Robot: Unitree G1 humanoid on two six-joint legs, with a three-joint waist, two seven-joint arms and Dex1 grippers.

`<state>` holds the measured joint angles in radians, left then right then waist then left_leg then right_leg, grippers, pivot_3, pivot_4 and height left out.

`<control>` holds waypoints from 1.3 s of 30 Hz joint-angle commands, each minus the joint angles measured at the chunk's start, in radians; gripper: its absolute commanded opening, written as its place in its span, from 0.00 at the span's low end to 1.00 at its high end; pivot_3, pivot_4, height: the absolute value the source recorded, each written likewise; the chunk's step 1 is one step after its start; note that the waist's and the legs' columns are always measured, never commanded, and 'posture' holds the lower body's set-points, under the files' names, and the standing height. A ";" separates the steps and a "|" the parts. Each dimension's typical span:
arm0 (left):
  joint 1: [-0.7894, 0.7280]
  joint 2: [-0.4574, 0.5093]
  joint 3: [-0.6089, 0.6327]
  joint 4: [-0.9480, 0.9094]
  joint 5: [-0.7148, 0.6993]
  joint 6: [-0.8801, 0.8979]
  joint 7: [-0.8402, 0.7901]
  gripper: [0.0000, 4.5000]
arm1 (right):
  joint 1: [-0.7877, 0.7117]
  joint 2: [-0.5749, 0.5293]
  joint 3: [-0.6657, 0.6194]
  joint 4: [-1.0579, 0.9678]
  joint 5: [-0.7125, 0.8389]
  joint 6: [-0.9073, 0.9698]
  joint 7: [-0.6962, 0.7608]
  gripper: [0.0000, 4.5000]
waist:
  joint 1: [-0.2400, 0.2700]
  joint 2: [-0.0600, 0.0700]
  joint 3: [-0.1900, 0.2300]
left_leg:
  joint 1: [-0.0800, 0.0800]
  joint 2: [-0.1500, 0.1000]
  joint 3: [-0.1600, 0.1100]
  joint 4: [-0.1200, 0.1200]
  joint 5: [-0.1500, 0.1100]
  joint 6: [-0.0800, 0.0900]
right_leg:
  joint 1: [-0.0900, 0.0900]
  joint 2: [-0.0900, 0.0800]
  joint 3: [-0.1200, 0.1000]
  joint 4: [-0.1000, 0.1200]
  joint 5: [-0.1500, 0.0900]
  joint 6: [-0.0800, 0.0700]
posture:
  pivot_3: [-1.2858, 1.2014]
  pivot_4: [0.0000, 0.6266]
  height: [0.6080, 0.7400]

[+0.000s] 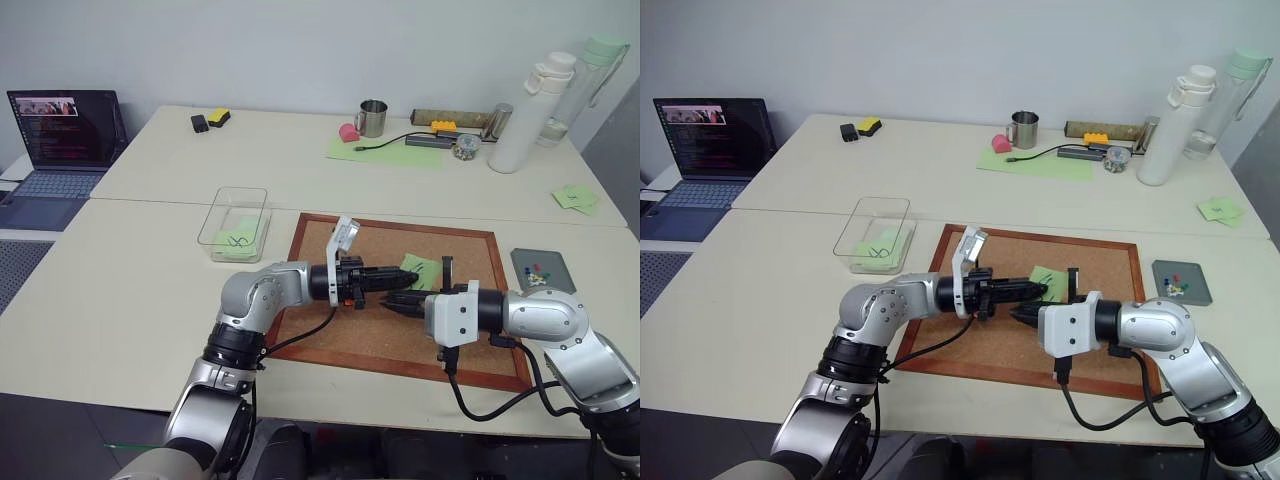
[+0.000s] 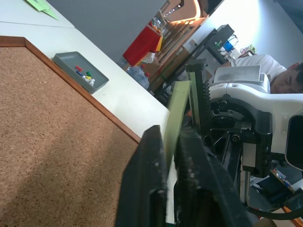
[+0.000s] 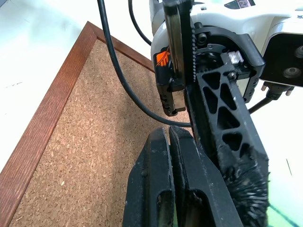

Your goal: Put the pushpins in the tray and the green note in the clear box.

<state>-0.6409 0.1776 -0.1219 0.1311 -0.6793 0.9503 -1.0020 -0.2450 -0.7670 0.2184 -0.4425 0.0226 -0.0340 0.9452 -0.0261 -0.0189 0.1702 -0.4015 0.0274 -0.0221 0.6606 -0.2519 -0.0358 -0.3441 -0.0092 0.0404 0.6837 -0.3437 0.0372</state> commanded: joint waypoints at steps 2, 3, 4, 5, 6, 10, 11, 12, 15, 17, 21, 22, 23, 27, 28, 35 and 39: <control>-0.012 -0.001 -0.009 -0.014 0.010 -0.036 -0.008 0.00 | -0.003 -0.009 -0.025 -0.045 0.014 -0.014 0.007 0.00 | 0.000 0.000 0.000 | 0.000 0.000 0.000 0.000 0.000 0.000 | 0.000 0.000 0.000 0.000 0.000 0.000 | 0.52 0.24 1.00; -0.013 -0.003 -0.012 -0.010 0.018 -0.044 -0.002 0.00 | -0.002 -0.009 -0.026 -0.046 0.014 -0.014 0.007 0.00 | 0.000 0.000 0.000 | 0.000 0.000 0.000 0.000 0.000 0.000 | 0.000 0.000 0.000 0.000 0.000 0.000 | 0.52 0.24 1.00; -0.018 -0.010 -0.015 0.013 0.051 -0.073 0.031 0.00 | -0.002 -0.010 -0.026 -0.047 0.014 -0.014 0.006 0.00 | 0.000 0.000 0.000 | 0.000 0.000 0.000 0.000 0.000 0.000 | 0.000 0.000 0.000 0.000 0.000 0.000 | 0.52 0.24 1.00; -0.024 -0.011 -0.025 0.037 0.089 -0.109 0.053 0.00 | -0.002 -0.011 -0.028 -0.049 0.014 -0.013 0.006 0.00 | 0.000 0.000 0.000 | 0.000 0.000 0.000 0.000 0.000 0.000 | 0.000 0.000 0.000 0.000 0.000 0.000 | 0.52 0.24 1.00; -0.027 -0.011 -0.036 0.064 0.134 -0.163 0.073 0.00 | -0.002 -0.011 -0.031 -0.053 0.016 -0.010 0.005 0.00 | 0.001 0.000 0.000 | 0.000 0.000 0.000 0.000 0.000 0.000 | 0.000 0.000 0.000 0.000 0.000 0.000 | 0.52 0.24 1.00; -0.046 -0.021 -0.020 0.174 0.225 -0.305 0.138 0.00 | 0.000 -0.014 -0.051 -0.079 0.029 0.009 -0.002 0.00 | 0.000 0.000 0.000 | 0.001 -0.001 0.000 0.000 0.000 0.000 | 0.001 0.000 0.000 0.000 0.000 0.000 | 0.52 0.24 1.00; -0.053 -0.030 0.003 0.193 0.219 -0.305 0.154 0.00 | 0.004 -0.015 -0.058 -0.085 0.032 0.015 -0.005 0.00 | 0.001 0.000 0.000 | 0.001 0.000 0.000 0.000 0.000 0.000 | 0.001 0.000 0.000 0.000 0.000 0.000 | 0.52 0.24 1.00; -0.056 -0.033 0.014 0.198 0.213 -0.301 0.155 0.00 | 0.007 -0.016 -0.063 -0.091 0.035 0.020 -0.008 0.00 | 0.002 0.000 0.000 | 0.000 0.000 -0.001 0.000 0.000 0.000 | 0.001 0.000 0.000 0.000 0.000 0.000 | 0.52 0.24 1.00; -0.051 -0.031 0.019 0.186 0.206 -0.294 0.140 0.00 | 0.022 -0.016 -0.085 -0.110 0.045 0.045 -0.016 0.00 | 0.002 0.000 0.000 | 0.000 0.000 -0.001 0.000 0.000 0.000 | 0.001 -0.001 0.000 -0.001 0.000 0.000 | 0.52 0.24 1.00; -0.049 -0.034 0.029 0.165 0.193 -0.280 0.139 0.00 | 0.049 -0.003 -0.131 -0.128 0.073 0.098 -0.051 0.00 | 0.002 0.000 0.000 | 0.000 0.000 -0.001 0.000 0.000 0.000 | 0.001 -0.001 -0.001 -0.001 0.000 0.000 | 0.52 0.24 1.00; -0.055 -0.037 0.026 0.059 0.175 -0.289 0.126 0.00 | 0.113 0.125 -0.380 -0.154 0.217 0.400 -0.276 0.00 | 0.006 0.000 0.000 | -0.001 0.000 -0.001 0.000 0.000 0.000 | 0.001 -0.004 -0.001 -0.001 0.000 0.000 | 0.52 0.24 1.00; -0.053 -0.032 0.005 0.023 0.188 -0.312 0.115 0.00 | 0.122 0.167 -0.460 -0.143 0.251 0.482 -0.343 0.00 | 0.008 0.000 0.000 | -0.001 0.000 -0.001 0.000 0.000 0.000 | 0.001 -0.004 -0.001 -0.001 0.000 0.000 | 0.52 0.24 1.00; -0.052 -0.027 -0.018 -0.008 0.207 -0.343 0.103 0.00 | 0.128 0.196 -0.530 -0.123 0.270 0.546 -0.400 0.00 | 0.010 0.000 0.000 | 0.000 -0.001 -0.001 0.000 0.000 0.000 | 0.001 -0.005 -0.001 0.000 0.000 0.000 | 0.52 0.24 1.00; -0.043 -0.001 -0.146 -0.085 0.344 -0.545 0.057 0.00 | 0.111 0.251 -0.740 0.024 0.288 0.713 -0.571 0.00 | 0.023 0.001 0.000 | 0.001 -0.002 0.001 -0.001 0.001 -0.002 | 0.002 -0.006 0.000 -0.001 0.000 -0.001 | 0.52 0.24 1.00; -0.043 0.000 -0.170 -0.090 0.371 -0.584 0.055 0.00 | 0.105 0.247 -0.766 0.064 0.282 0.737 -0.597 0.00 | 0.024 0.001 -0.001 | 0.001 -0.002 0.001 -0.001 0.001 -0.002 | 0.002 -0.006 0.000 -0.001 0.000 -0.001 | 0.52 0.24 1.00; -0.060 -0.032 -0.254 -0.001 0.503 -0.769 0.075 0.00 | -0.015 0.213 -0.795 0.403 0.296 0.759 -0.623 0.00 | 0.013 0.004 -0.001 | 0.001 -0.002 0.004 -0.001 -0.001 0.001 | 0.001 -0.003 0.004 -0.001 0.000 -0.001 | 0.52 0.24 1.00; -0.048 -0.029 -0.248 0.004 0.509 -0.774 0.066 0.00 | -0.086 0.183 -0.778 0.589 0.291 0.717 -0.607 0.00 | 0.002 0.006 -0.001 | 0.001 -0.002 0.004 -0.001 -0.001 0.002 | 0.000 0.000 0.004 0.000 0.000 -0.001 | 0.52 0.24 1.00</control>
<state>-0.6815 0.1499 -0.3783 0.1581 -0.1710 0.1908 -0.9318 -0.3036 -0.5552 -0.5557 0.0932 0.3049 0.7207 0.3260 -0.0243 -0.0133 0.1689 -0.4007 0.0256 -0.0178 0.6594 -0.2529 -0.0339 -0.3439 -0.0091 0.0442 0.6832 -0.3433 0.0366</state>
